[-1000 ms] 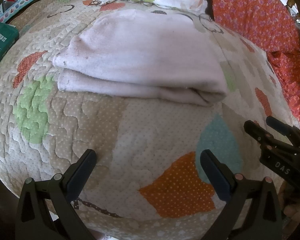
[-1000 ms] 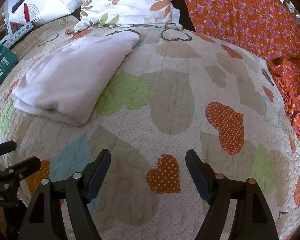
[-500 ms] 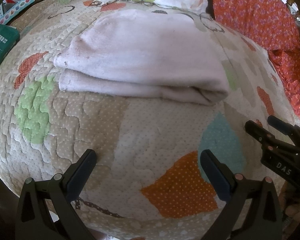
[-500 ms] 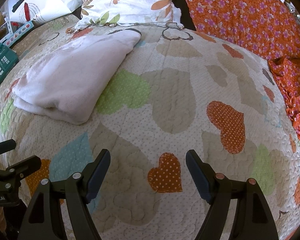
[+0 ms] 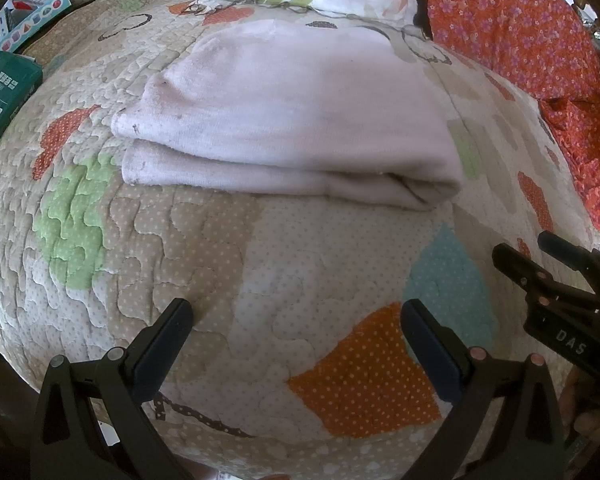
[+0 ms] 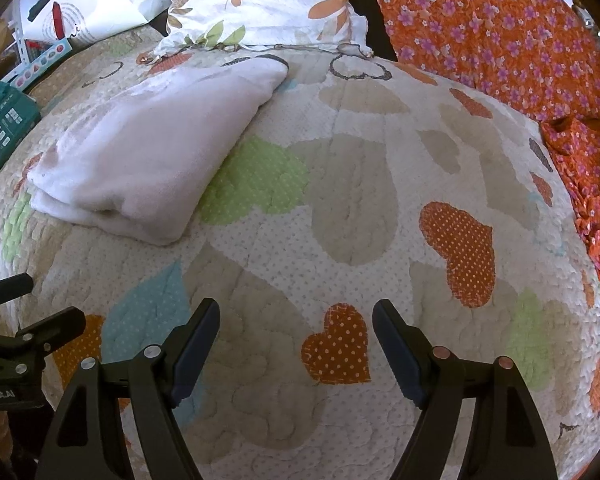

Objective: Fold small clothes

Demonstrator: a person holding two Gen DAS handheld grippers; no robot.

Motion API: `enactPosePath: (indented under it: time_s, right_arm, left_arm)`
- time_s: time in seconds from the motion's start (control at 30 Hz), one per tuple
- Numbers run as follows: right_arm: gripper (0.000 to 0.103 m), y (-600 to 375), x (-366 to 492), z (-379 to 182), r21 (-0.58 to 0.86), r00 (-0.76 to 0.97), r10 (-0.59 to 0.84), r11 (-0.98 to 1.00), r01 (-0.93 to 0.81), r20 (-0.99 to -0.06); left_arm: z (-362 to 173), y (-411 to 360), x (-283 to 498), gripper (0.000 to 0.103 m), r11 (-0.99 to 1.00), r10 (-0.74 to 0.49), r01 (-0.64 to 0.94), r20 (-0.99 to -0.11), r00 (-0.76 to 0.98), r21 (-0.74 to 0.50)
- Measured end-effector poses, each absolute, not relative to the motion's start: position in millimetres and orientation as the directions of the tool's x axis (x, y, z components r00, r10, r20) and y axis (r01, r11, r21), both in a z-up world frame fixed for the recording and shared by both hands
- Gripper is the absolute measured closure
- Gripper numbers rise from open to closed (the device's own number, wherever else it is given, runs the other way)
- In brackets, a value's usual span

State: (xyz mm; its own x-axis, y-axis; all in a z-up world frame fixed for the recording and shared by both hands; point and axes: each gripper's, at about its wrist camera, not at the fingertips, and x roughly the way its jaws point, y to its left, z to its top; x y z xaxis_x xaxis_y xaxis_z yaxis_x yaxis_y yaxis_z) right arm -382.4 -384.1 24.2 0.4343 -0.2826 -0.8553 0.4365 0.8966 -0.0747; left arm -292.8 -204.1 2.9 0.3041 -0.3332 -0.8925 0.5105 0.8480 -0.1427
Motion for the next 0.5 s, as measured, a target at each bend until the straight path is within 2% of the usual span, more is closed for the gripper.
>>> enactPosePath:
  time_s: [0.5]
  right_arm:
    - [0.02,-384.0,-382.4,24.3,-0.073,0.435,-0.282,0.896,0.437,-0.855]
  left_arm:
    - [1.0,-202.5,-291.8,0.0,0.848,-0.337,0.508,-0.892,0.3,-0.149]
